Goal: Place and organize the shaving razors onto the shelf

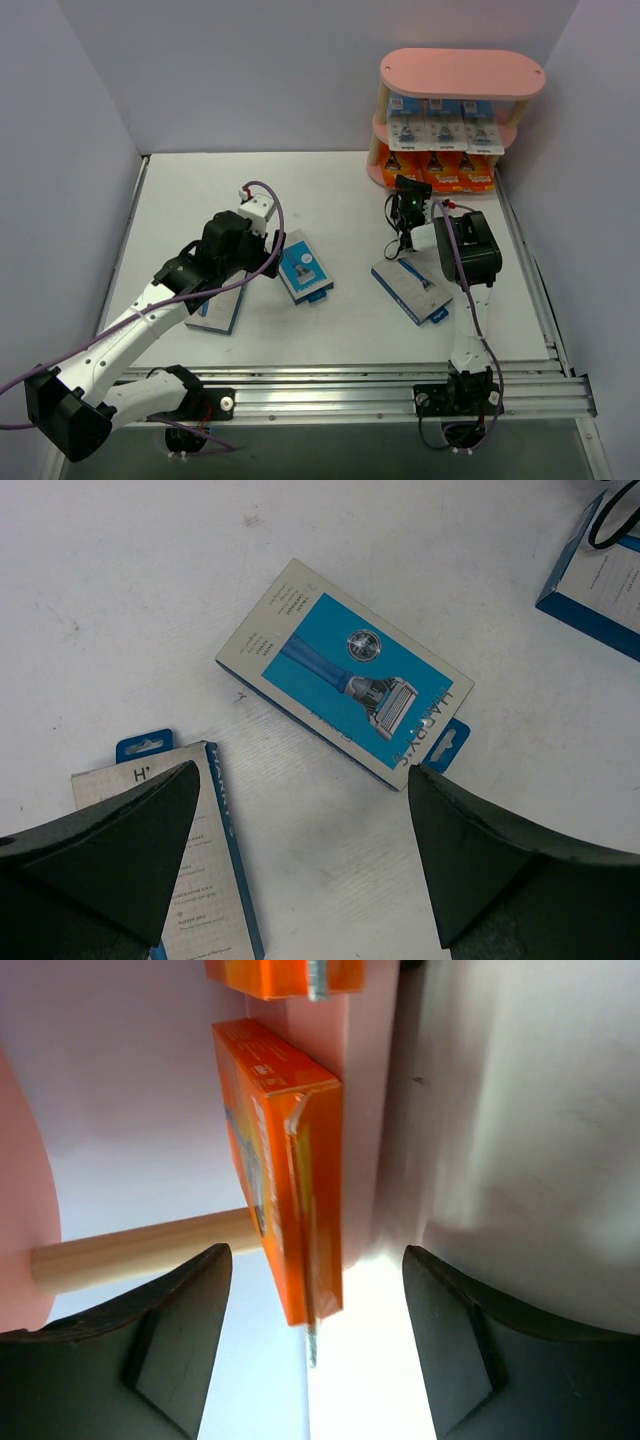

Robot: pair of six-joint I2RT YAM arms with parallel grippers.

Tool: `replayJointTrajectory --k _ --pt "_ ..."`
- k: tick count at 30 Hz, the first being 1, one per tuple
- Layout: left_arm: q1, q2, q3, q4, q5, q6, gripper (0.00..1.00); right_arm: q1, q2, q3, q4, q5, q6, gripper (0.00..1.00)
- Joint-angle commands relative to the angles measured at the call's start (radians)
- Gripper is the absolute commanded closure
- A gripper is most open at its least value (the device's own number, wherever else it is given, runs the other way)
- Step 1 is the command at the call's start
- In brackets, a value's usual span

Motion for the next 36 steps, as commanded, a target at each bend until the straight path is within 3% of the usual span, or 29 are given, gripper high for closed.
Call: replayJointTrajectory --k 1,12,18,25,28,35,36 --pt "-0.003 -0.012 0.006 0.006 -0.004 0.014 0.06 -0.006 -0.097 -0.04 0.023 -0.002 -0.031 0.34" --pt "0.0 -0.011 0.009 -0.003 -0.001 0.031 0.06 -0.013 -0.268 -0.188 0.02 -0.108 -0.095 0.3" --pt "0.0 0.008 0.017 -0.016 -0.026 0.039 0.06 0.003 -0.426 -0.296 -0.075 -0.157 -0.162 0.3" --pt "0.006 0.019 0.022 -0.023 -0.043 0.039 0.06 0.0 -0.613 -0.415 -0.126 -0.317 -0.216 0.3" --pt "0.012 0.016 0.023 -0.02 -0.043 0.029 0.06 0.011 -0.689 -0.386 -0.23 -0.402 -0.284 0.31" --pt "0.027 -0.007 0.029 -0.029 -0.09 0.023 0.06 0.106 -0.837 -0.209 -0.503 -0.444 -0.483 0.3" --pt "0.034 -0.012 0.028 -0.028 -0.095 0.022 0.06 0.112 -0.84 -0.175 -0.575 -0.456 -0.574 0.3"
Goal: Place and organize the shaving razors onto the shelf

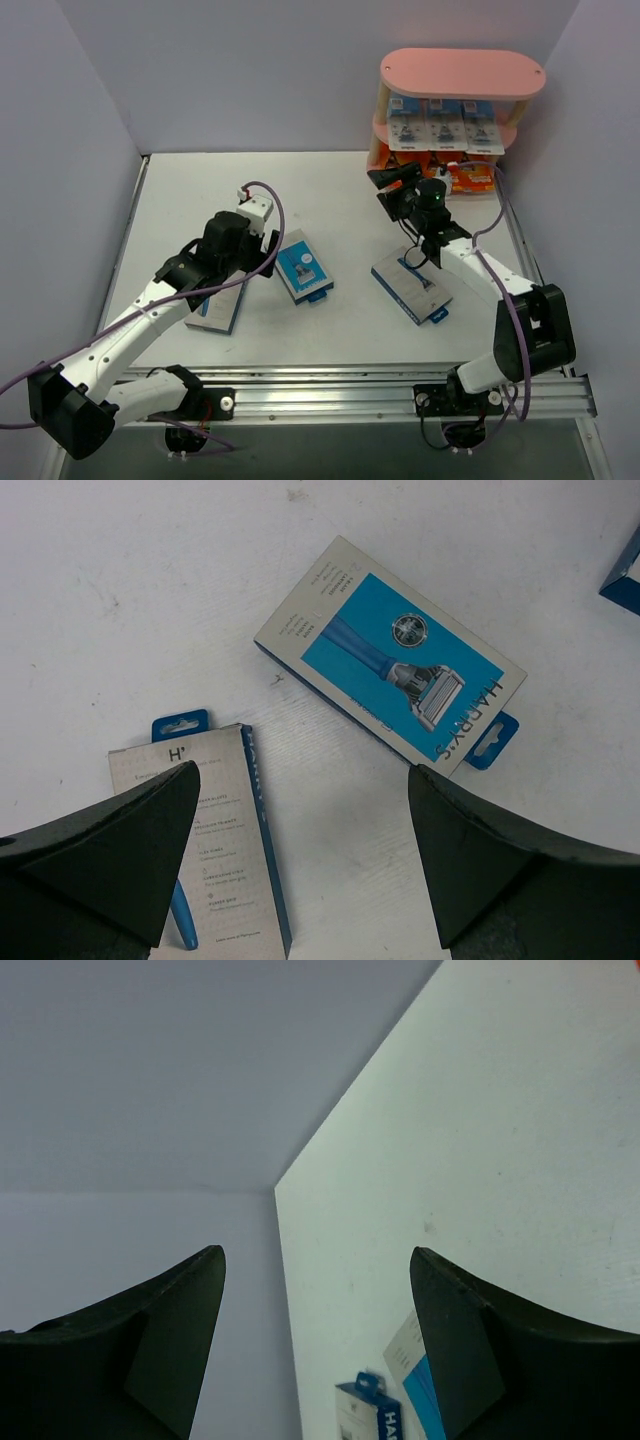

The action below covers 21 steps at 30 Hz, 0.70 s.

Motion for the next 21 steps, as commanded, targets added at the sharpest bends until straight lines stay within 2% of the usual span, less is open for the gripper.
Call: replayJointTrajectory --k 1,2,5,12,13,14,18,21 --pt "0.019 -0.035 0.026 0.006 -0.045 -0.011 0.06 0.02 -0.062 0.185 -0.206 -0.066 -0.238 0.3" --pt "0.02 -0.045 0.024 0.008 -0.054 -0.014 0.06 0.026 -0.061 0.224 -0.307 -0.063 -0.285 0.28" --pt "0.023 -0.059 0.015 0.017 -0.081 -0.017 0.06 0.053 -0.08 0.282 -0.406 -0.063 -0.437 0.22" --pt "0.036 -0.048 0.012 0.018 -0.157 -0.022 0.06 0.127 -0.159 0.204 -0.493 -0.074 -0.634 0.08" --pt "0.04 -0.044 0.015 0.014 -0.17 -0.023 0.06 0.159 -0.157 0.198 -0.509 -0.077 -0.663 0.02" --pt "0.054 -0.045 0.017 0.012 -0.174 -0.028 0.06 0.174 -0.153 0.186 -0.535 -0.085 -0.718 0.01" --pt "0.094 -0.055 0.012 0.018 -0.174 -0.036 0.06 0.244 -0.11 0.117 -0.538 -0.196 -0.812 0.0" --pt "0.132 -0.056 0.009 0.024 -0.15 -0.046 0.06 0.297 -0.102 0.08 -0.541 -0.221 -0.849 0.04"
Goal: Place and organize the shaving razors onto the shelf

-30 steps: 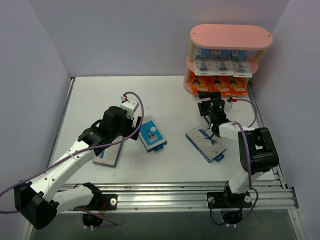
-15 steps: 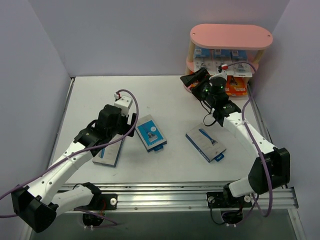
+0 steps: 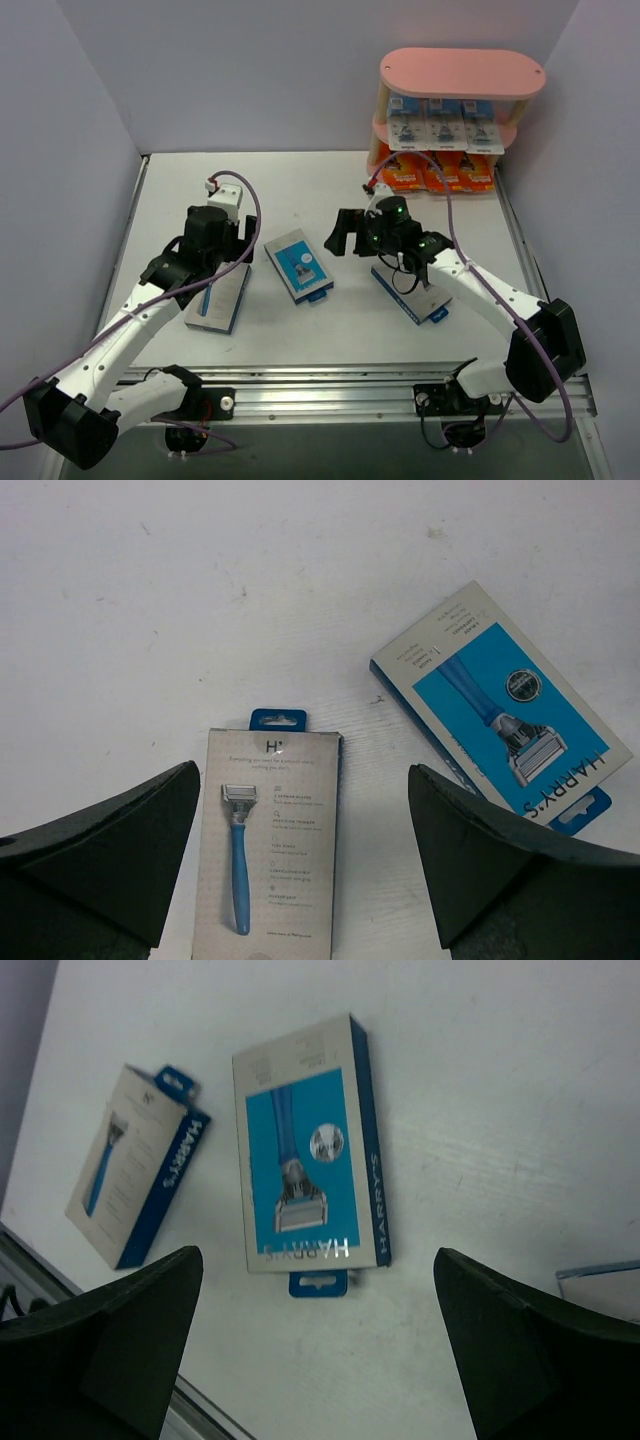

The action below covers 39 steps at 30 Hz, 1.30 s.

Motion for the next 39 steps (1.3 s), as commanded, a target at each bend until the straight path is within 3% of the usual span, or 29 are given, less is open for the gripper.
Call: replayJointTrajectory --k 1,5,7,17,22,39 --pt "0.043 -0.007 0.01 0.025 0.004 -0.022 0.06 0.052 0.014 -0.056 -0.031 -0.084 -0.11 0.05" --pt "0.089 0.028 0.024 0.013 0.027 -0.031 0.06 0.09 -0.007 -0.116 -0.013 -0.068 -0.072 0.1" --pt "0.129 0.044 0.029 0.011 0.064 -0.04 0.06 0.104 -0.024 -0.181 0.011 -0.052 0.0 0.17" --pt "0.169 0.074 0.035 0.011 0.128 -0.042 0.06 0.146 -0.145 -0.553 0.444 0.056 0.438 0.33" --pt "0.169 0.074 0.034 0.005 0.145 -0.045 0.06 0.155 -0.089 -0.605 0.6 0.058 0.551 0.46" --pt "0.169 0.087 0.044 0.007 0.211 -0.054 0.06 0.232 0.286 -0.666 1.067 0.012 0.807 0.57"
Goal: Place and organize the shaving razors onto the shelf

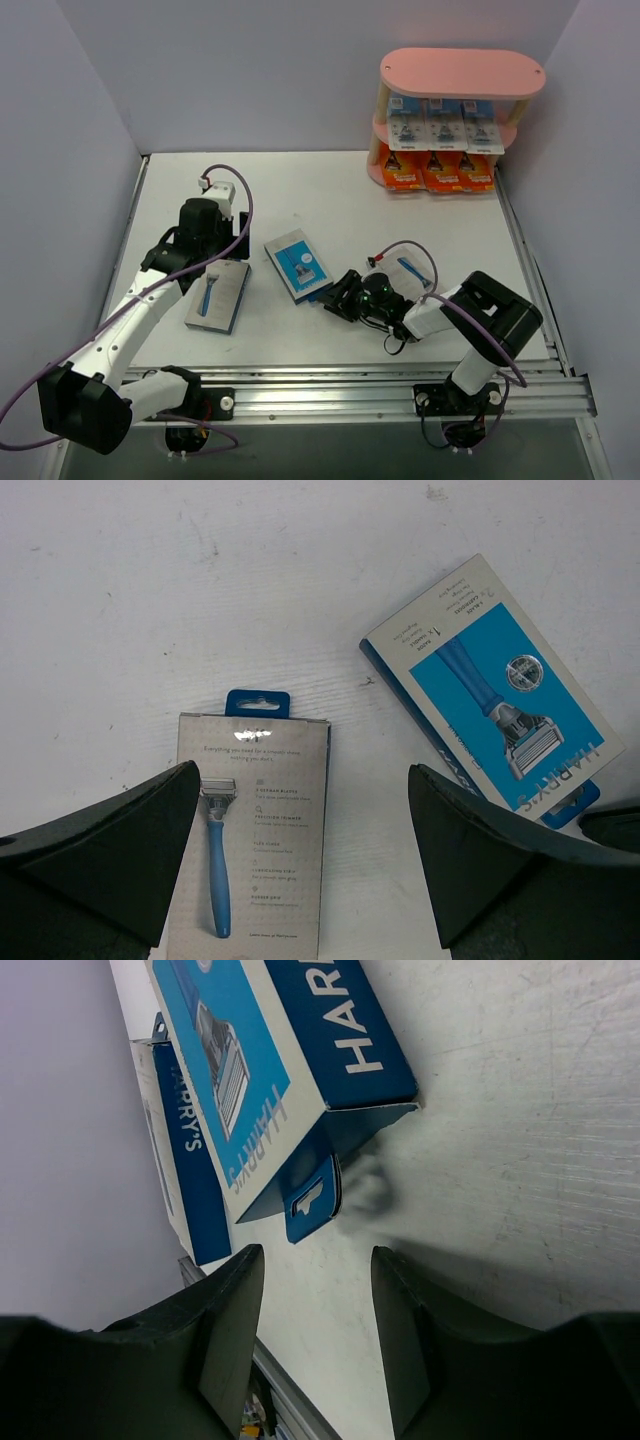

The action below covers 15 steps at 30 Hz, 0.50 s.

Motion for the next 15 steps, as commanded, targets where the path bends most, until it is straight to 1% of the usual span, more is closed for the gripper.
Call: replayJointTrajectory --k 1,10,14,15 --pt "0.007 0.005 0.044 0.008 0.031 -0.017 0.06 0.017 0.052 -0.009 0.176 -0.005 0.06 0.58" --pt "0.007 0.009 0.046 0.005 0.047 -0.019 0.06 0.019 0.187 -0.008 0.334 -0.014 0.13 0.64" --pt "0.007 0.011 0.046 0.006 0.051 -0.019 0.06 0.02 0.209 0.0 0.342 -0.009 0.14 0.67" --pt "0.007 0.012 0.046 0.006 0.055 -0.021 0.06 0.02 0.207 0.001 0.34 -0.008 0.141 0.69"
